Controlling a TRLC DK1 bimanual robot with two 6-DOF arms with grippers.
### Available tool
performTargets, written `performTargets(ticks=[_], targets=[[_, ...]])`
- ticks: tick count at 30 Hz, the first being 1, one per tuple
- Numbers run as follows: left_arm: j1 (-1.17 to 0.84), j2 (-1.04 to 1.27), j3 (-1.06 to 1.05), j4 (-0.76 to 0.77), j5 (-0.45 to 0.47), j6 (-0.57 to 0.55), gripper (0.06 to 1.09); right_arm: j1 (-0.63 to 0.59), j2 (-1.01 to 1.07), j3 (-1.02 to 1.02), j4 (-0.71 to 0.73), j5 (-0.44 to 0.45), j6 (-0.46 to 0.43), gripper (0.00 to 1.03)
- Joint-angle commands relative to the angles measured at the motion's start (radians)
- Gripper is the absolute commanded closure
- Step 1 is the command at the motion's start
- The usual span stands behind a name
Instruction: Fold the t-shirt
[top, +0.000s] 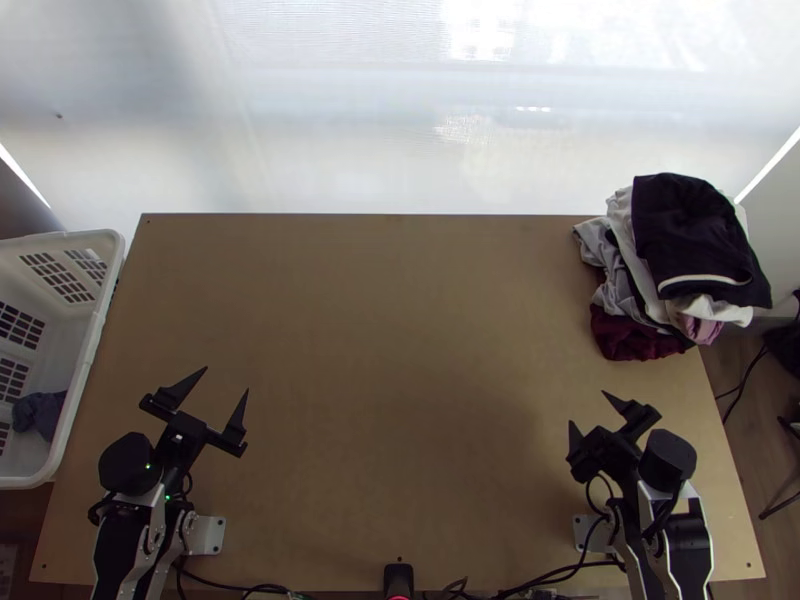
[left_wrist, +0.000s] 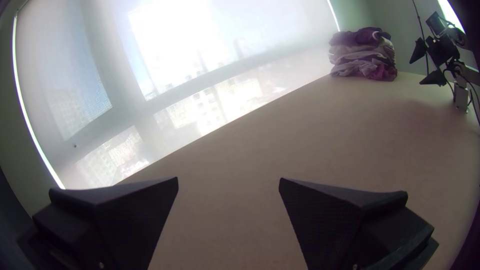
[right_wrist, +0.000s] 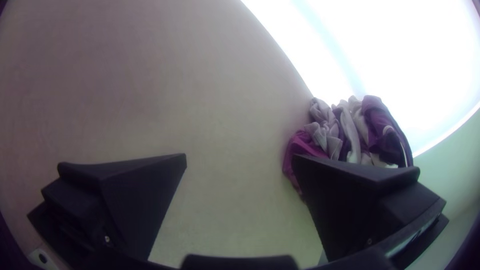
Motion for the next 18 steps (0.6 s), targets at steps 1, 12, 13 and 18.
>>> performTargets(ticks=[1,12,13,18], targets=[[0.002,0.001,0.000,0.001,0.000,-0.001,0.10,0.002,0.000,-0.002,-0.017,0.000,-0.001,0.05],[0.002,0.001,0.000,0.001,0.000,-0.001,0.10,0.114,0.000,0.000,-0.015,-0.012,-0.007,0.05],[0.002,0.000,0.001,0.001,0.000,-0.001,0.10,0.147,-0.001,0.000,-0.014,-0.011,-0.011,0.05],[0.002,0.000,0.000,0.001,0.000,-0.001,0.10,0.138,-0.001,-0.005,0.071,0.017,0.068,0.05]])
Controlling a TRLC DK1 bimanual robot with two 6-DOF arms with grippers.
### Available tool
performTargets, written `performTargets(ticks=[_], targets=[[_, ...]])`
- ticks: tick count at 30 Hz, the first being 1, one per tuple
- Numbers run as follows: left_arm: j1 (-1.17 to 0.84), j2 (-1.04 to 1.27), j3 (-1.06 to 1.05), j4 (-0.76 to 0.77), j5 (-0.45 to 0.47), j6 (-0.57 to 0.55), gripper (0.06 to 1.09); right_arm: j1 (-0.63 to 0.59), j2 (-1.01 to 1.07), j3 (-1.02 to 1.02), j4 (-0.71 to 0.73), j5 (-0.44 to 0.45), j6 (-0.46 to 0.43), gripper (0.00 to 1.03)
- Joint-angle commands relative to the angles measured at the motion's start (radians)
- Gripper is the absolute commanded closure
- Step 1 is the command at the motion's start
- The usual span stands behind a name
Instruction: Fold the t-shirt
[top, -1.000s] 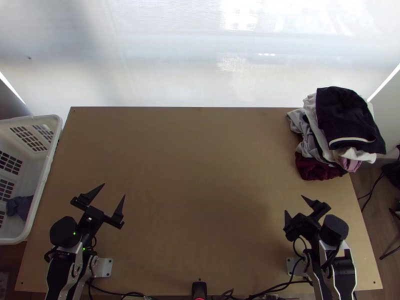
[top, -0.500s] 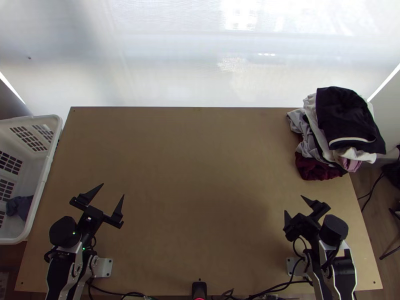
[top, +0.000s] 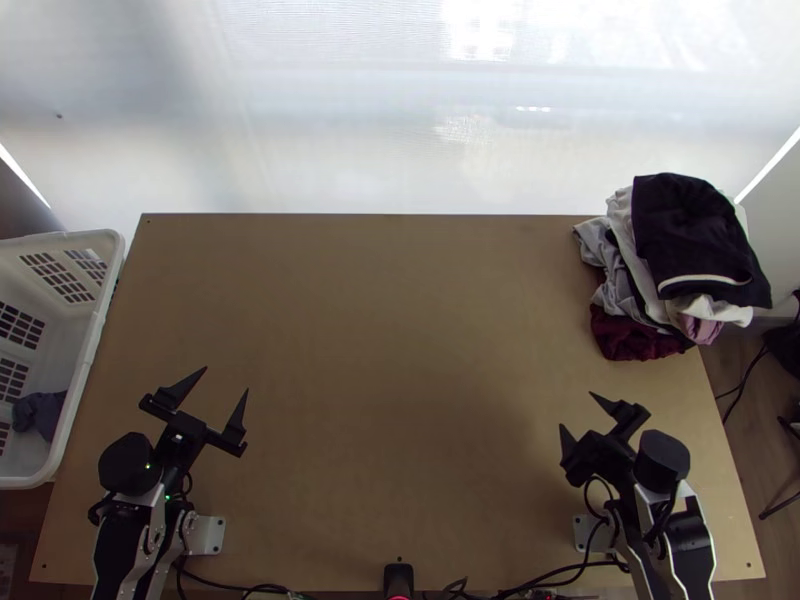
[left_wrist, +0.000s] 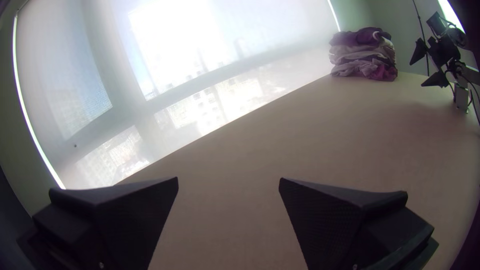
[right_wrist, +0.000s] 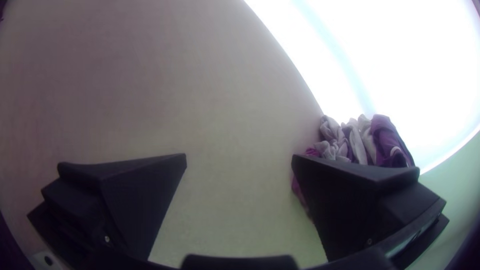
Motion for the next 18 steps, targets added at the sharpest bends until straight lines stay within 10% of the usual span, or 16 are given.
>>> performTargets(ticks=[1,18], targets=[[0.000,0.001,0.000,0.000,0.000,0.000,0.10,0.036,-0.001,-0.005,0.088,0.016,0.072,0.05],[-0.001,0.000,0.000,0.000,0.000,0.000,0.10,0.021,-0.001,-0.010,0.147,0.017,0.118,0.05]])
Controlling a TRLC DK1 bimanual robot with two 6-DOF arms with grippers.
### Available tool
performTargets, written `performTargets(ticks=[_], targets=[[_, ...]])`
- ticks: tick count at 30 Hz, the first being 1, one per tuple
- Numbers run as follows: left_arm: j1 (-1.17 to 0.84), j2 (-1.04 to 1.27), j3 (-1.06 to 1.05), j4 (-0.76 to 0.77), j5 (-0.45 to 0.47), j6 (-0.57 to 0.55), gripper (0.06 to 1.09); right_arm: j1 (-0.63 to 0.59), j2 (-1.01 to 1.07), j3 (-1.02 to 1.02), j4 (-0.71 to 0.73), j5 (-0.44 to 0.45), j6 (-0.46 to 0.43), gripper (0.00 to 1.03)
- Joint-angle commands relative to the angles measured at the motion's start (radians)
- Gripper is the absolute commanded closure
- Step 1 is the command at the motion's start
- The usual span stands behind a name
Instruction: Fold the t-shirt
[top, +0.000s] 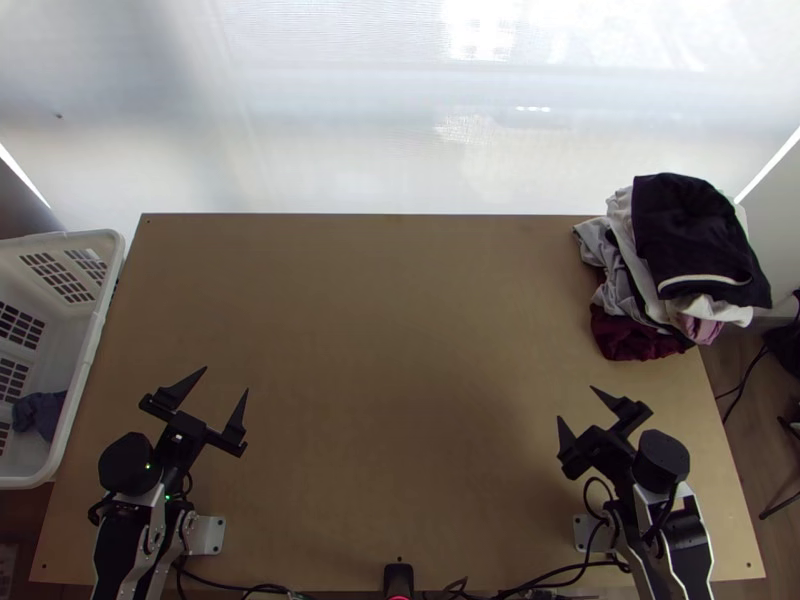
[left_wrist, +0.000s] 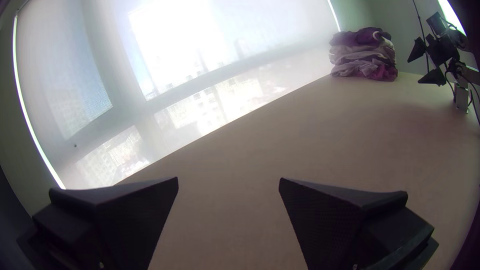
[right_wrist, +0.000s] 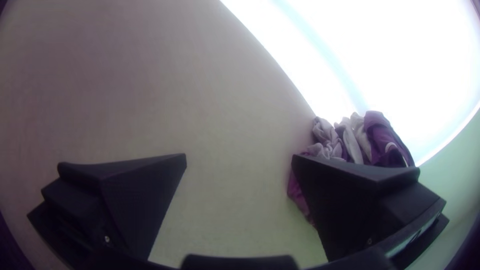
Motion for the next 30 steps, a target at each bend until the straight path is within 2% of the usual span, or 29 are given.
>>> performTargets(ticks=[1,13,18,26,30], targets=[[-0.001,0.001,0.002,0.000,0.000,0.000,0.10,-0.012,0.000,0.001,0.035,0.002,0.029,0.05],[-0.003,0.001,0.000,0.000,0.000,0.000,0.10,-0.023,0.000,-0.002,0.083,0.005,0.073,0.05],[-0.015,0.000,0.002,0.000,0.000,0.000,0.10,-0.082,0.000,-0.008,0.147,0.005,0.086,0.05],[-0.116,0.000,0.002,0.003,0.002,0.000,0.10,-0.107,0.000,-0.011,0.188,0.005,0.112,0.05],[-0.150,0.000,0.002,0.002,0.002,0.002,0.10,-0.219,-0.001,-0.011,0.188,0.011,0.112,0.05]])
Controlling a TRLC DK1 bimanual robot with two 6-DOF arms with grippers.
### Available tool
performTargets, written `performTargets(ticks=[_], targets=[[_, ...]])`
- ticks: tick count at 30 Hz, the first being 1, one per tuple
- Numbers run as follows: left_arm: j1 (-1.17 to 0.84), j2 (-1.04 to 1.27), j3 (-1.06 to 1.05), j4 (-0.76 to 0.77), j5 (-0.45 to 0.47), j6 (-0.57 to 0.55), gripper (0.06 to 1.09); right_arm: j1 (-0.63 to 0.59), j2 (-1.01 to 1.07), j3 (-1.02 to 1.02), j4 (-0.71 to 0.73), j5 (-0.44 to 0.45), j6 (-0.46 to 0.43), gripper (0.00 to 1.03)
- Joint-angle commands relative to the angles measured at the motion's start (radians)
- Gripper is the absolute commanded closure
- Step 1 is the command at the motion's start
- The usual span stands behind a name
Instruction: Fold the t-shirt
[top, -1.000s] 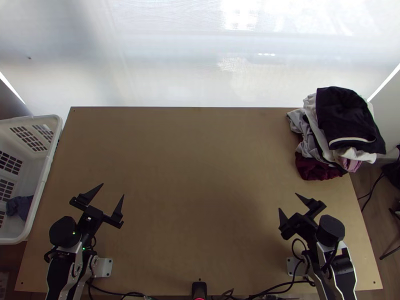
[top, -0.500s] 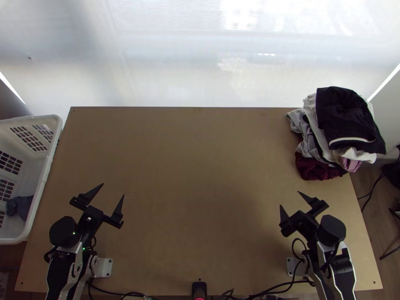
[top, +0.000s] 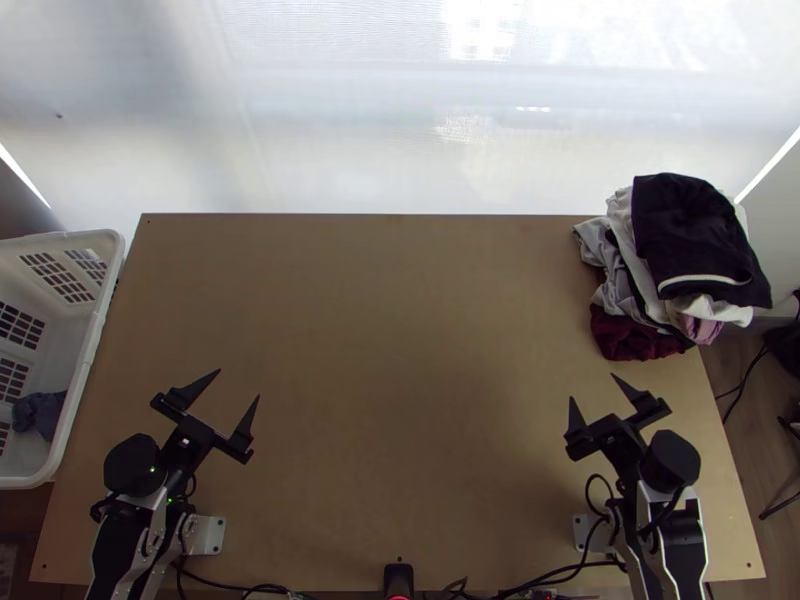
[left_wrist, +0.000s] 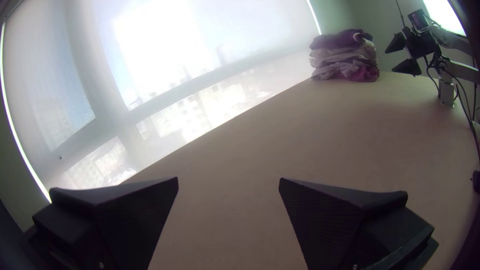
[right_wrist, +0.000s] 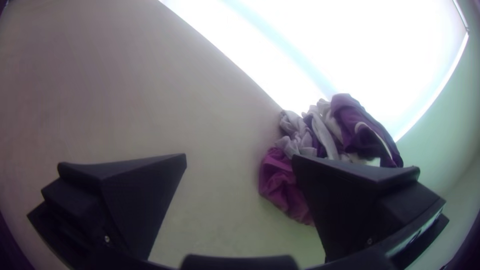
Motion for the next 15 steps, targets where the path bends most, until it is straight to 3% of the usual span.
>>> performTargets(ticks=[1,3,8,15], targets=[[-0.056,0.000,0.001,-0.001,-0.002,0.002,0.10,-0.149,-0.001,0.001,0.015,0.009,-0.032,0.05],[-0.056,0.000,0.001,-0.001,-0.002,0.002,0.10,-0.183,0.000,0.000,0.018,-0.026,-0.064,0.05],[-0.059,0.000,0.001,-0.001,0.003,0.000,0.10,-0.113,0.002,0.000,0.018,-0.042,0.039,0.05],[-0.079,0.000,0.001,-0.007,0.034,0.000,0.10,-0.111,0.003,0.000,0.006,-0.042,0.039,0.04]])
